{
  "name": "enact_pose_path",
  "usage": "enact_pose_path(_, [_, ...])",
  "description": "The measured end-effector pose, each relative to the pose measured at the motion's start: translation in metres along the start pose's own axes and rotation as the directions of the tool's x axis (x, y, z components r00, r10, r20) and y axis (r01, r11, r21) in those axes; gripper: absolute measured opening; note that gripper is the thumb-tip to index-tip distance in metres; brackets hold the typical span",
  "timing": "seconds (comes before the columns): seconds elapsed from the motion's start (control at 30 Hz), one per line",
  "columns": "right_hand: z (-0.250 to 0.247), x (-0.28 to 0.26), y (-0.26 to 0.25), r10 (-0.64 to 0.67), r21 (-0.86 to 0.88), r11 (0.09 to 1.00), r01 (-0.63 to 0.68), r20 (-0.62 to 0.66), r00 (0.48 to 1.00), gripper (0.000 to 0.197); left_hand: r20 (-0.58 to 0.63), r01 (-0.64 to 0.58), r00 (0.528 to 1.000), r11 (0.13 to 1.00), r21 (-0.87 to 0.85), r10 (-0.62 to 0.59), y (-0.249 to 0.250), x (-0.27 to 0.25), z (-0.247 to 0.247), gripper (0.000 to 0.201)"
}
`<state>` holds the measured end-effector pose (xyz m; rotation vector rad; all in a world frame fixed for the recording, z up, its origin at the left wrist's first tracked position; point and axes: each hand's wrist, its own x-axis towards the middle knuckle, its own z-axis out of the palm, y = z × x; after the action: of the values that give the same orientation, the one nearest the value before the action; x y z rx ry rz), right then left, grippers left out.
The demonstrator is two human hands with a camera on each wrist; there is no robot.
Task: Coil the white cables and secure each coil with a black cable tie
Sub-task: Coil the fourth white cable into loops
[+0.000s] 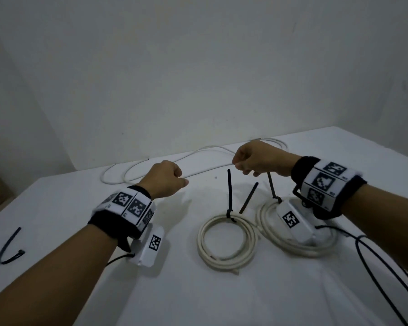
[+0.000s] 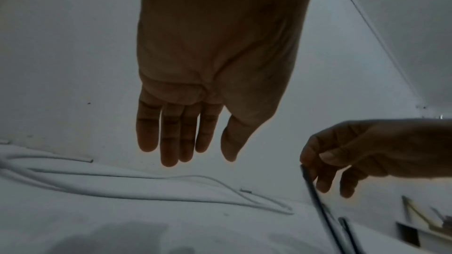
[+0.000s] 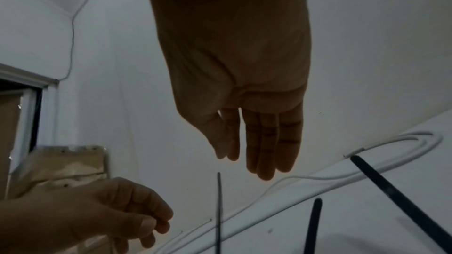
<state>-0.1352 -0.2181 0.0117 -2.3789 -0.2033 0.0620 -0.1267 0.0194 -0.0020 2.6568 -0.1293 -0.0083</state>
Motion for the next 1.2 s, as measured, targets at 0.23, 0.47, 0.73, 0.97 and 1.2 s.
enact_pose_path(0.23, [0.016, 0.107, 0.012, 0.087, -0.400, 0.917, -0.008, 0.180, 0.980, 0.035, 0.175, -0.019, 0.983, 0.925, 0.380, -0.052, -0.020, 0.082, 0.031, 0.042])
enact_pose_path(0.47, [0.052, 0.141, 0.023, 0.135, -0.766, 0.614, 0.191, 0.340, 0.931, 0.047, 0.212, -0.067, 0.976, 0.877, 0.475, -0.040, -0.031, 0.099, 0.046, 0.006])
enact_pose_path(0.73, [0.009, 0.108, 0.022, 0.139, -0.804, 0.583, 0.118, 0.241, 0.960, 0.007, -0.071, -0.134, 0.988, 0.989, 0.062, 0.138, 0.004, 0.059, -0.017, 0.017])
enact_pose_path(0.97, [-0.093, 0.042, 0.012, 0.122, -0.692, 0.690, -0.213, -0.178, 0.976, 0.019, -0.478, -0.236, 0.871, 0.949, -0.208, 0.112, 0.030, 0.001, -0.100, 0.023])
enact_pose_path(1.2, [-0.145, -0.033, -0.004, 0.269, 0.026, 0.957, -0.287, -0.441, 0.856, 0.038, -0.519, -0.277, 0.851, 0.768, -0.578, -0.084, 0.039, -0.053, -0.140, 0.024])
